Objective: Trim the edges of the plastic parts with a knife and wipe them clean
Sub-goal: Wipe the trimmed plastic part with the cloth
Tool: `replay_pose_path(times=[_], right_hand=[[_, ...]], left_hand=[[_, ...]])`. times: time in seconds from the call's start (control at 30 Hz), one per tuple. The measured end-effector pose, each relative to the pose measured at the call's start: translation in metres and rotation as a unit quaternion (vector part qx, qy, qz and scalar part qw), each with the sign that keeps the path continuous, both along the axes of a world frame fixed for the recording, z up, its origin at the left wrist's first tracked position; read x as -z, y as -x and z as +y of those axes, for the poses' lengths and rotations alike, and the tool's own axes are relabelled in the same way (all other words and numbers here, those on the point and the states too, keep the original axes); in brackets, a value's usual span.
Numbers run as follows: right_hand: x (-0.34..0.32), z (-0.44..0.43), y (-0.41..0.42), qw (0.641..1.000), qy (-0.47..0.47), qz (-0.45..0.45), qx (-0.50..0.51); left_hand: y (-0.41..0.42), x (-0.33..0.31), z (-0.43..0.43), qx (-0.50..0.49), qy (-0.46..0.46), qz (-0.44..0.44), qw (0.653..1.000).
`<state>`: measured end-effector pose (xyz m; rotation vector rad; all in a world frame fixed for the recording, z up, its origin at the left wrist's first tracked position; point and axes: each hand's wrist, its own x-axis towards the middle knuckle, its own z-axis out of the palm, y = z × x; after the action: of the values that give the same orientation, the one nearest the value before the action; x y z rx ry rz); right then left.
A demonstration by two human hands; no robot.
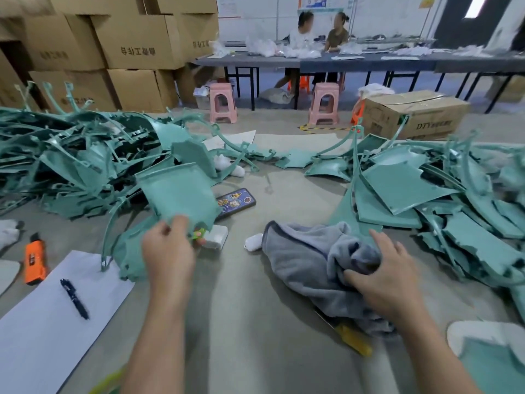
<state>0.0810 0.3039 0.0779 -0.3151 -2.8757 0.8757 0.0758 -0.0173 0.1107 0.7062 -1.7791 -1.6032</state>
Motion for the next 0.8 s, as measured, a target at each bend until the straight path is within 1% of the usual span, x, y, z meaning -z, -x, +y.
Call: replay_pose_path(times=[0.03,0.07,0.1,0.13,0.17,0.2,0.23,0.27,0.3,0.33,0.37,0.4,0.47,0.53,0.57,0.7,0.73,0.77,0.8], right_hand=[[-0.004,-0.012,-0.003,0.999,0.011,0.035,-0.03],[-0.011,-0.025,-0.008,0.993,0.08,0.067,-0.062],[-0.016,-0.039,-0.012,0.974,0.191,0.077,-0.093],[-0.02,-0.053,-0.015,0.939,0.314,0.05,-0.13],[-0.025,-0.065,-0.019,0.894,0.418,0.017,-0.159],[-0.026,-0.074,-0.02,0.861,0.484,-0.003,-0.153],[-0.026,-0.08,-0.02,0.831,0.545,-0.017,-0.112],[-0.025,-0.082,-0.02,0.797,0.602,-0.028,-0.041],[-0.023,-0.082,-0.02,0.754,0.656,-0.029,0.031],[-0.021,-0.079,-0.021,0.715,0.694,-0.024,0.081],[-0.018,-0.074,-0.021,0.685,0.72,-0.019,0.112],[-0.016,-0.067,-0.022,0.664,0.736,-0.016,0.132],[-0.013,-0.048,-0.022,0.646,0.746,-0.006,0.16],[-0.014,-0.028,-0.022,0.641,0.751,0.007,0.158],[-0.016,-0.021,-0.023,0.644,0.75,0.013,0.15],[-0.019,-0.001,-0.036,0.686,0.71,0.064,0.145],[-0.02,0.005,-0.041,0.695,0.698,0.082,0.152],[-0.021,0.011,-0.046,0.7,0.688,0.102,0.159],[-0.022,0.019,-0.053,0.703,0.68,0.125,0.166]], left_hand=[[-0.002,0.001,0.019,0.013,0.108,-0.003,0.994],[-0.006,0.004,0.039,0.037,0.215,0.015,0.976],[-0.011,0.006,0.061,0.077,0.305,0.045,0.948],[-0.016,0.011,0.082,0.127,0.373,0.068,0.916],[-0.019,0.016,0.102,0.173,0.427,0.079,0.884],[-0.022,0.023,0.118,0.214,0.469,0.089,0.852],[-0.025,0.028,0.13,0.248,0.493,0.09,0.829],[-0.028,0.032,0.14,0.271,0.508,0.085,0.813],[-0.032,0.033,0.147,0.285,0.525,0.075,0.798],[-0.034,0.036,0.15,0.288,0.551,0.07,0.78],[-0.035,0.037,0.151,0.287,0.575,0.06,0.764],[-0.037,0.037,0.15,0.282,0.593,0.04,0.753],[-0.042,0.037,0.143,0.261,0.614,-0.011,0.745],[-0.05,0.036,0.135,0.245,0.615,-0.021,0.749],[-0.055,0.034,0.135,0.239,0.62,-0.019,0.747],[-0.077,0.022,0.153,0.24,0.677,-0.044,0.695],[-0.083,0.017,0.162,0.254,0.691,-0.06,0.674],[-0.09,0.012,0.172,0.265,0.705,-0.074,0.654],[-0.096,0.008,0.18,0.266,0.715,-0.078,0.642]])
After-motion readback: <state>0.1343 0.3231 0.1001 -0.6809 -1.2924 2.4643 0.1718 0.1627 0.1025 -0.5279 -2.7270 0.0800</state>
